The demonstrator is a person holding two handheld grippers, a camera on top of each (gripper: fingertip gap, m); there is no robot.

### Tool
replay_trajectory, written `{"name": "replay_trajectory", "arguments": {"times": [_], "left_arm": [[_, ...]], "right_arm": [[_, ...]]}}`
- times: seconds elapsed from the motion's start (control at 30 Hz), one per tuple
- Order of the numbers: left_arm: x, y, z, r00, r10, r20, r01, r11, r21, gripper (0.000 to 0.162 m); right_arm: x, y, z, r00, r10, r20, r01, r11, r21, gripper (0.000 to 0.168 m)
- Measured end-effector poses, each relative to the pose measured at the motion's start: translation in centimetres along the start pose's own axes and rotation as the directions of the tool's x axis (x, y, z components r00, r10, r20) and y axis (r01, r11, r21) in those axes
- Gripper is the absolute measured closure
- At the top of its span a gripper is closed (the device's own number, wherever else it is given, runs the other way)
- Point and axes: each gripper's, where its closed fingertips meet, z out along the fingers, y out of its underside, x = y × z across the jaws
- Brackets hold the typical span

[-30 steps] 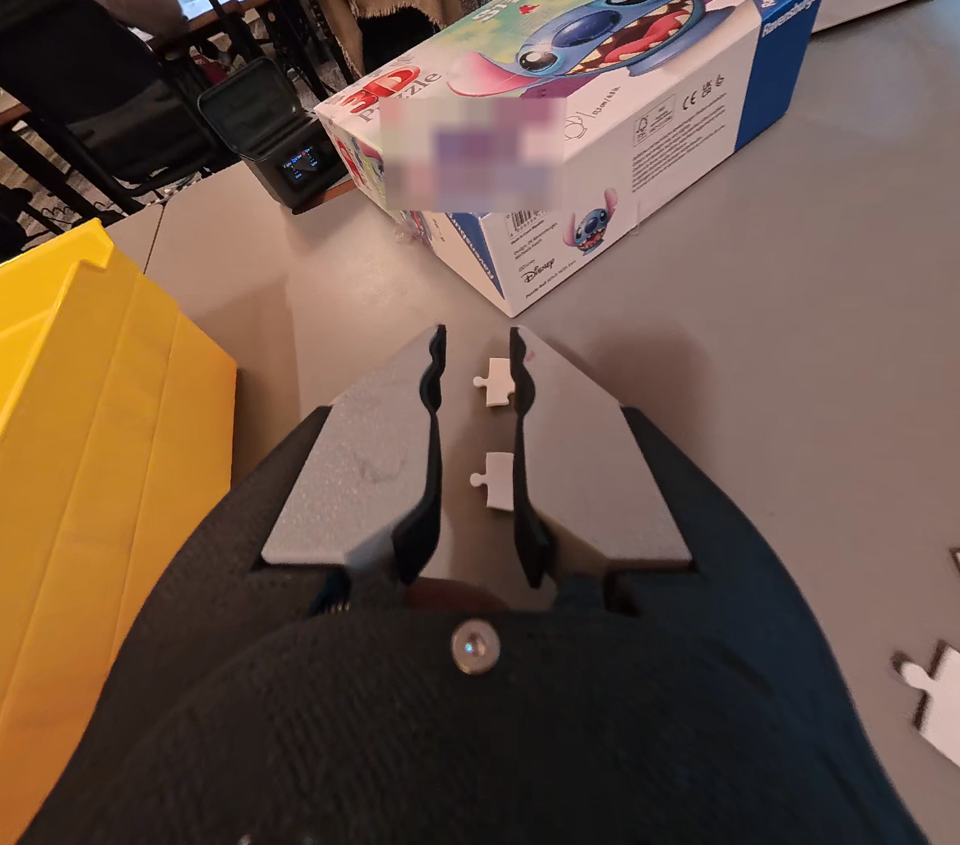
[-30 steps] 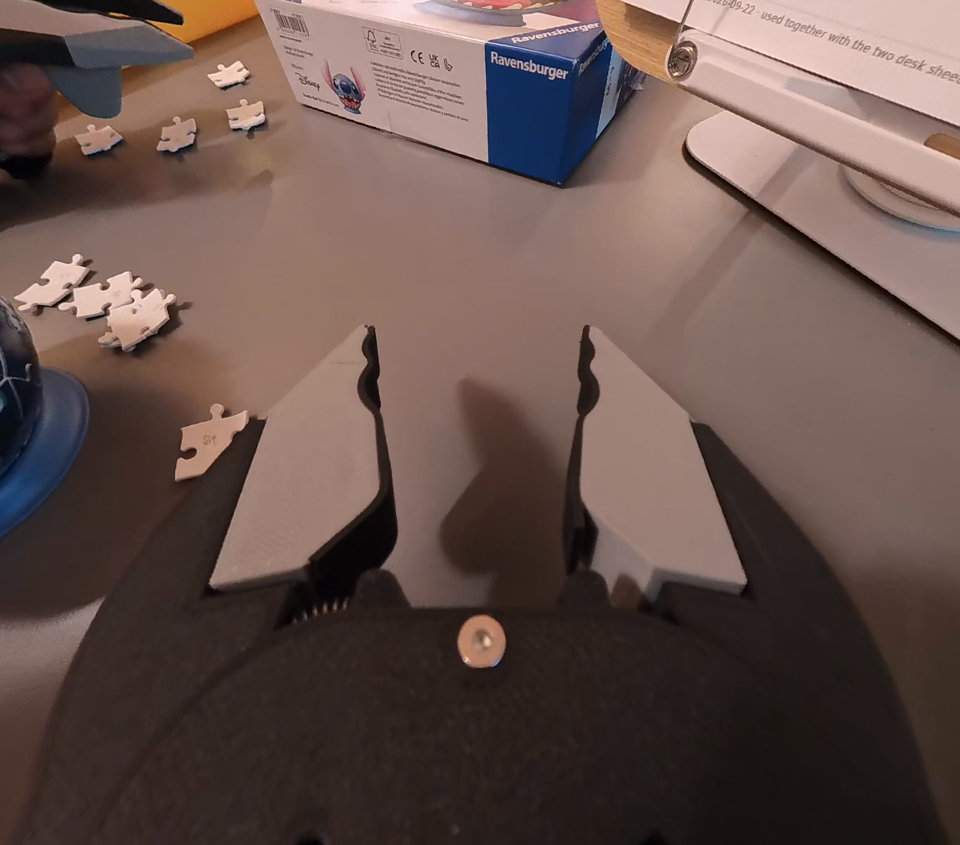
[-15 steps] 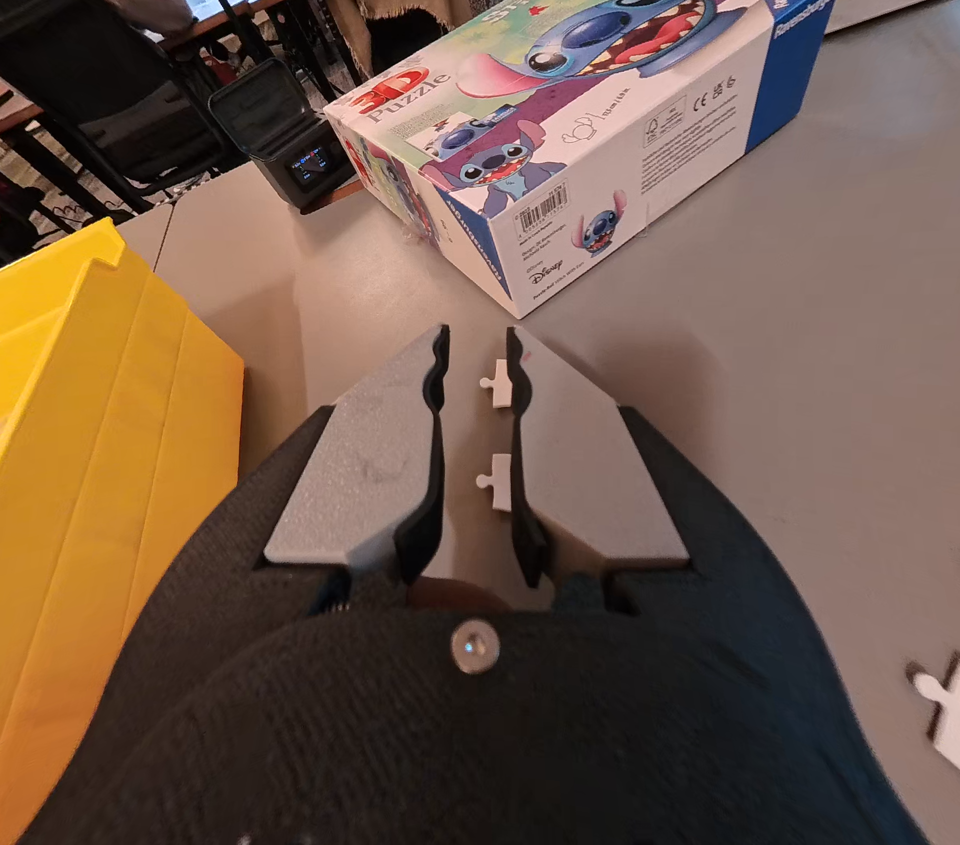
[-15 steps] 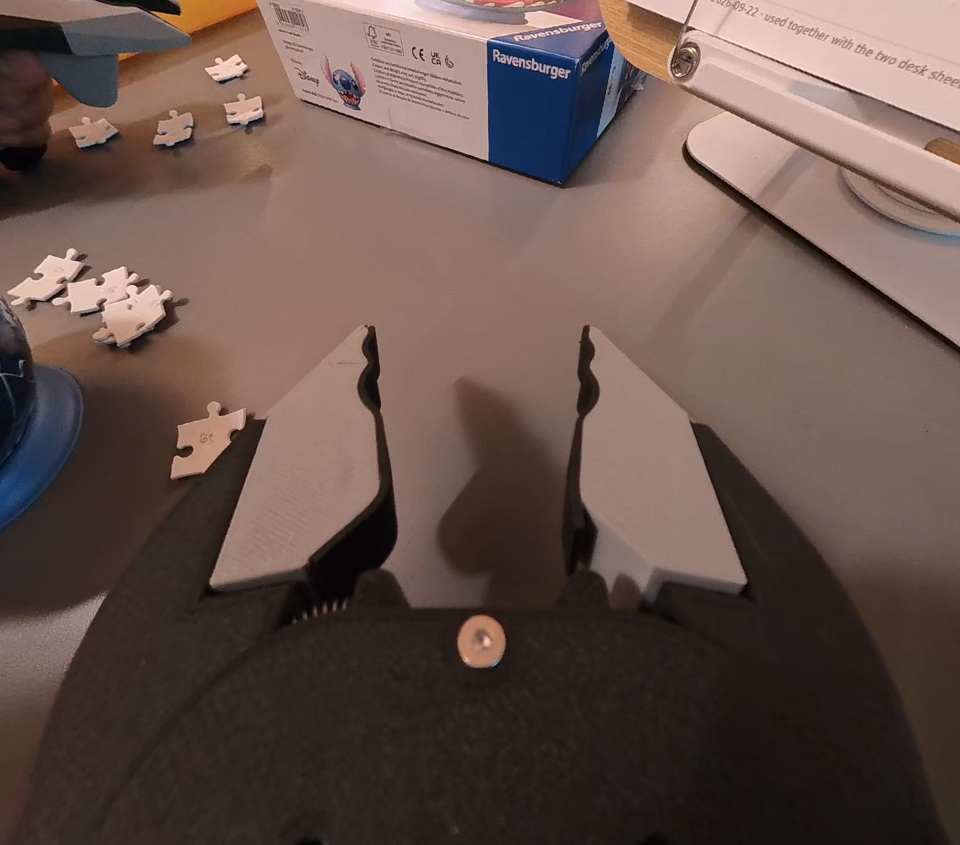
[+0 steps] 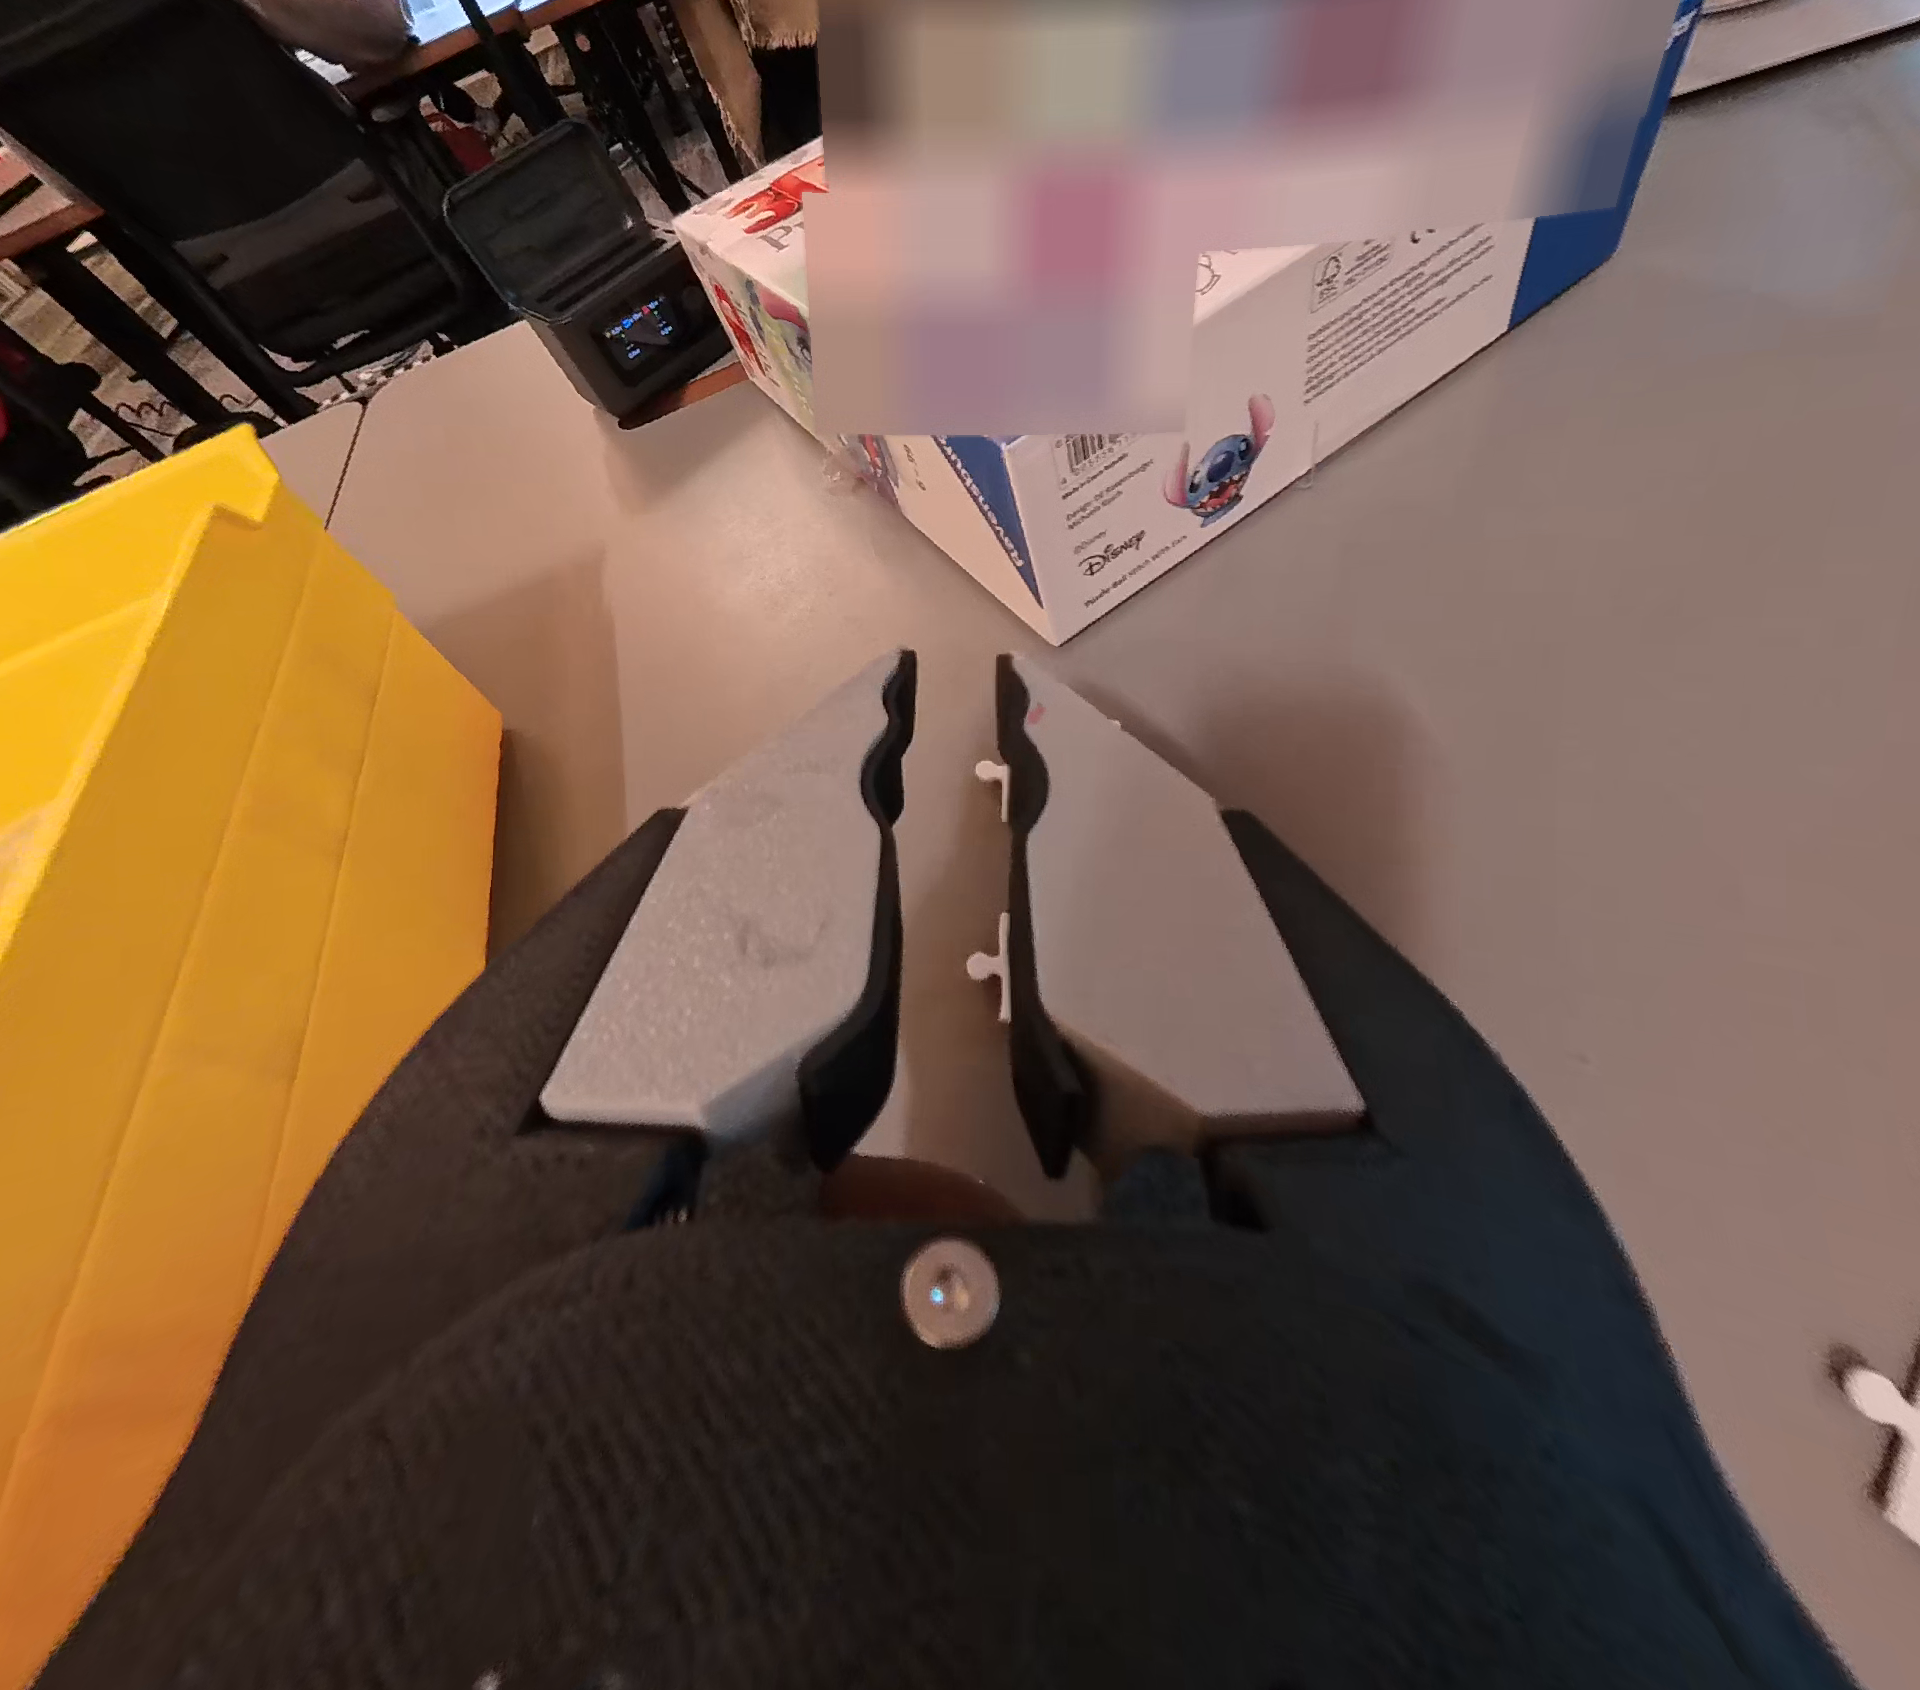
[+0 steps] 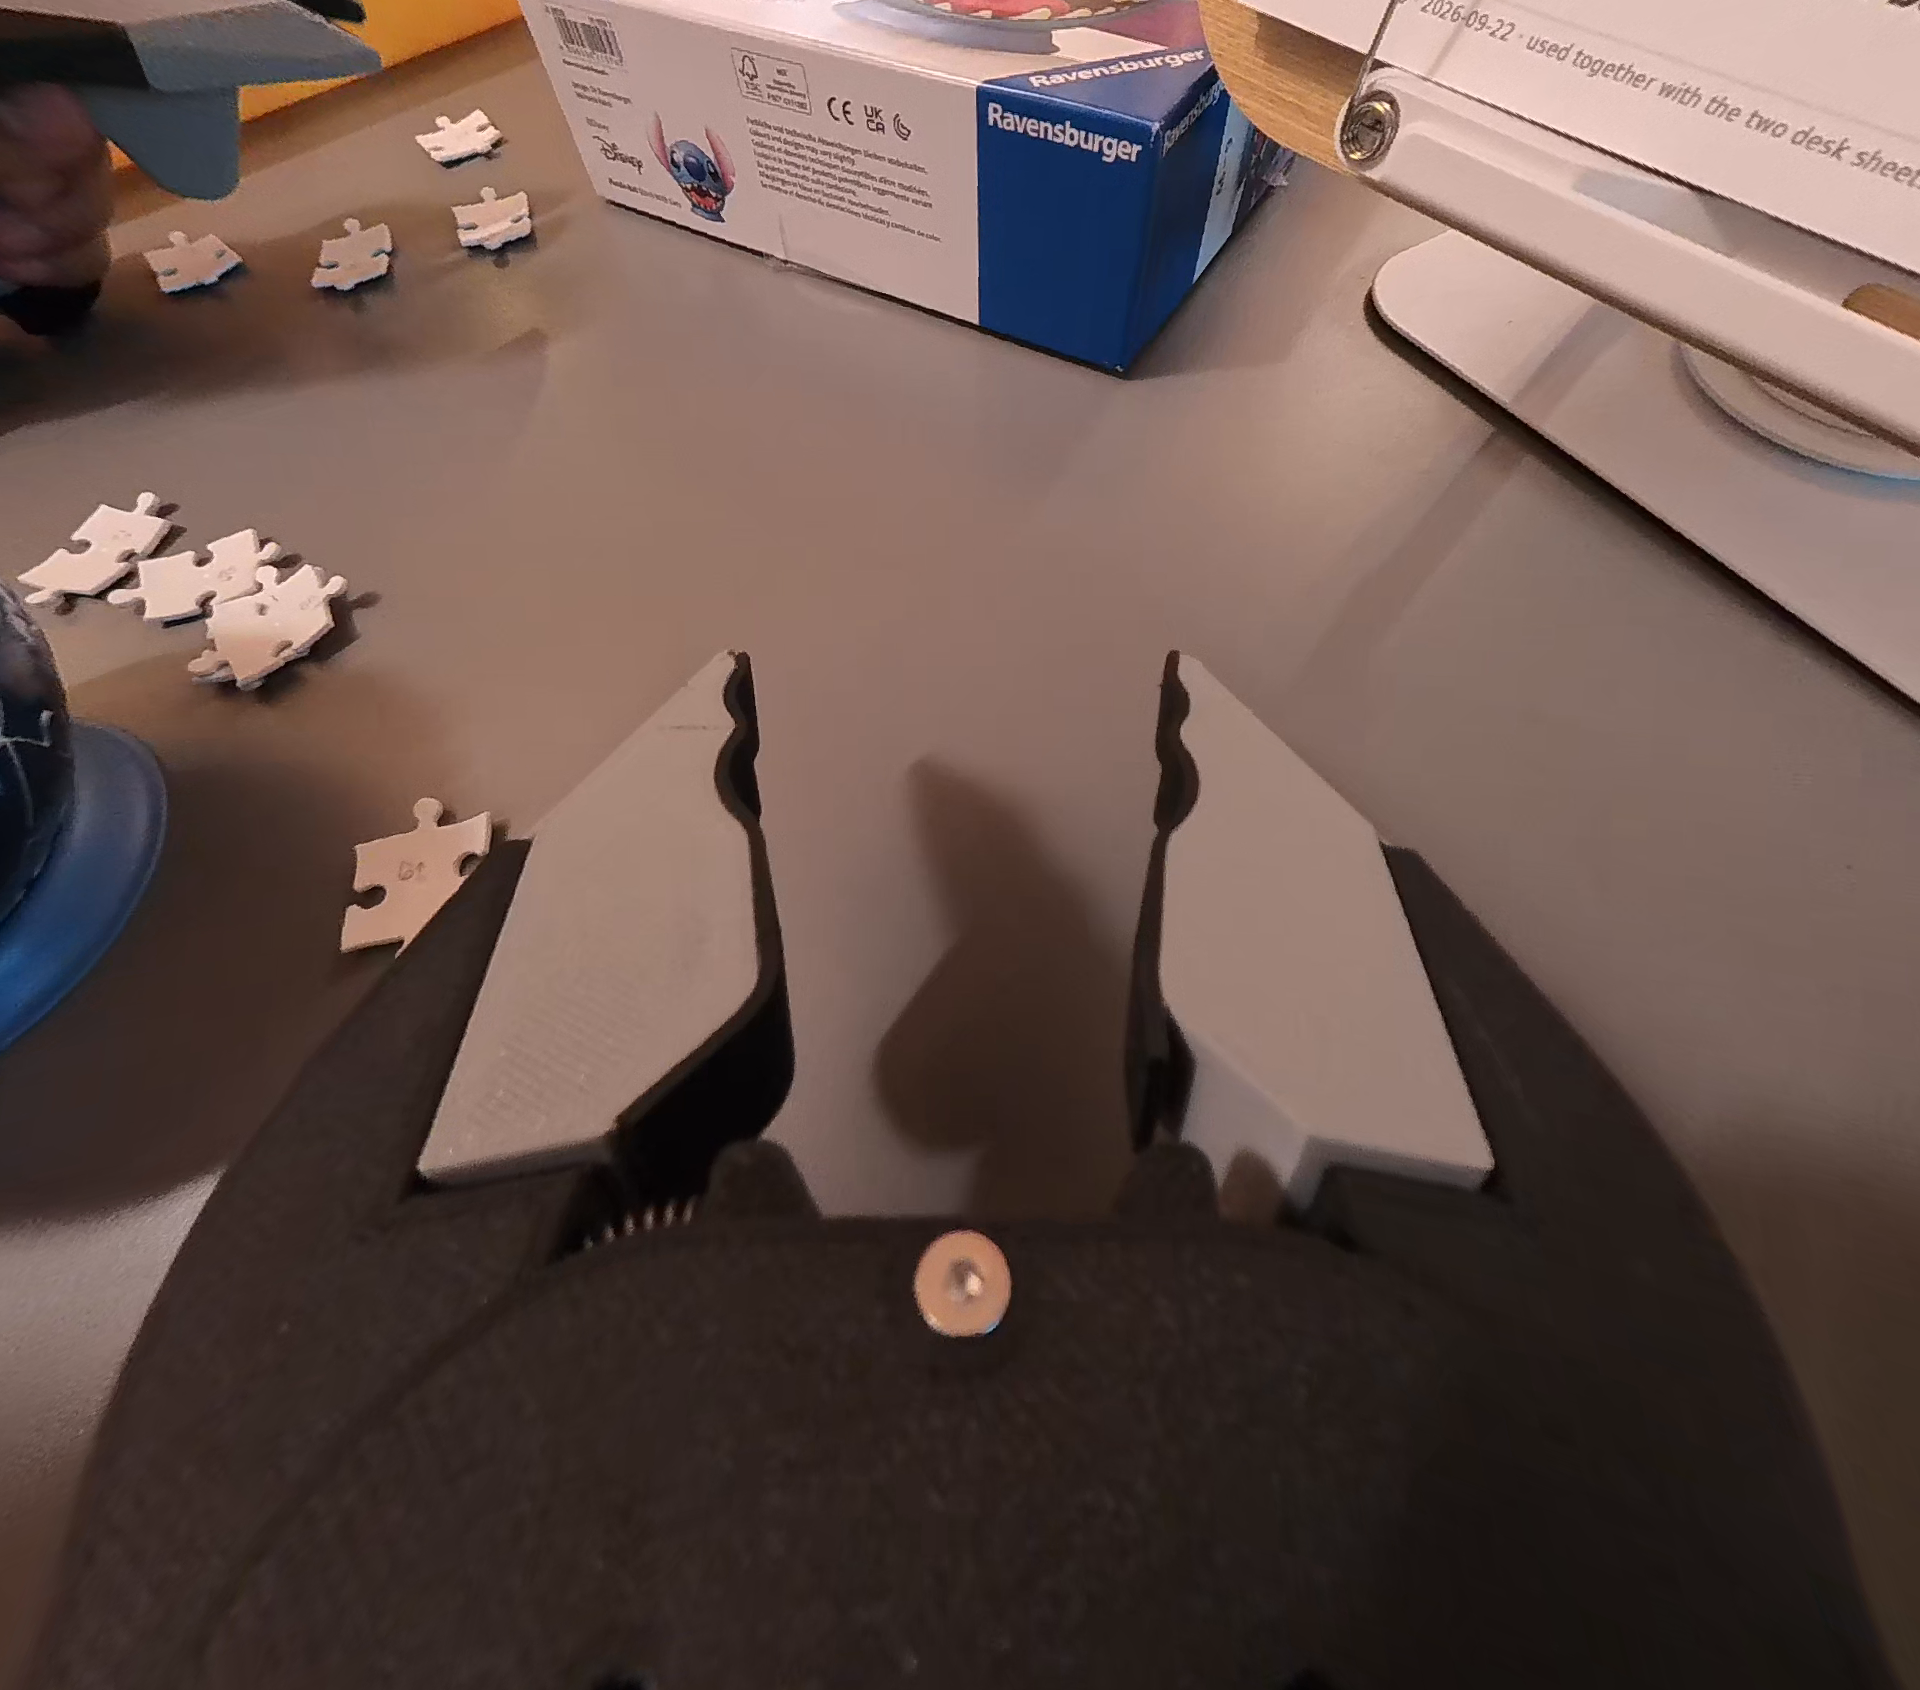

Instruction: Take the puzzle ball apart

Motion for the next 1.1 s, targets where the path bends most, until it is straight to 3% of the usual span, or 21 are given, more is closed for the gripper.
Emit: {"name": "replay_trajectory", "arguments": {"times": [0.13, 0.47, 0.67, 0.93, 1.03, 1.1], "left_arm": [[0.3, 0.1, -0.2, 0.999, -0.003, -0.047, 0.003, 1.0, 0.004, 0.129], [3.2, 0.7, -1.0, 0.961, -0.012, -0.278, 0.003, 1.0, -0.031, 0.117], [5.9, 1.4, -1.9, 0.895, 0.031, -0.445, -0.059, 0.997, -0.047, 0.117], [7.2, 2.1, -2.7, 0.857, 0.05, -0.513, -0.101, 0.992, -0.072, 0.117], [8.3, 2.1, -3.3, 0.842, 0.071, -0.535, -0.122, 0.991, -0.06, 0.117], [8.7, 2.0, -3.5, 0.837, 0.083, -0.542, -0.132, 0.99, -0.052, 0.117]], "right_arm": [[-0.7, -0.2, -0.3, 0.999, -0.02, 0.04, 0.019, 1.0, 0.022, 0.094], [-7.7, 1.4, -1.7, 0.907, -0.151, 0.394, 0.165, 0.986, -0.003, 0.105], [-10.6, 3.5, -1.9, 0.84, -0.171, 0.515, 0.253, 0.963, -0.092, 0.108], [-11.6, 4.9, -0.3, 0.848, -0.203, 0.49, 0.329, 0.926, -0.185, 0.122], [-11.8, 4.8, 0.1, 0.854, -0.24, 0.462, 0.355, 0.917, -0.181, 0.146], [-11.9, 4.8, 0.2, 0.854, -0.265, 0.447, 0.373, 0.911, -0.173, 0.147]]}}
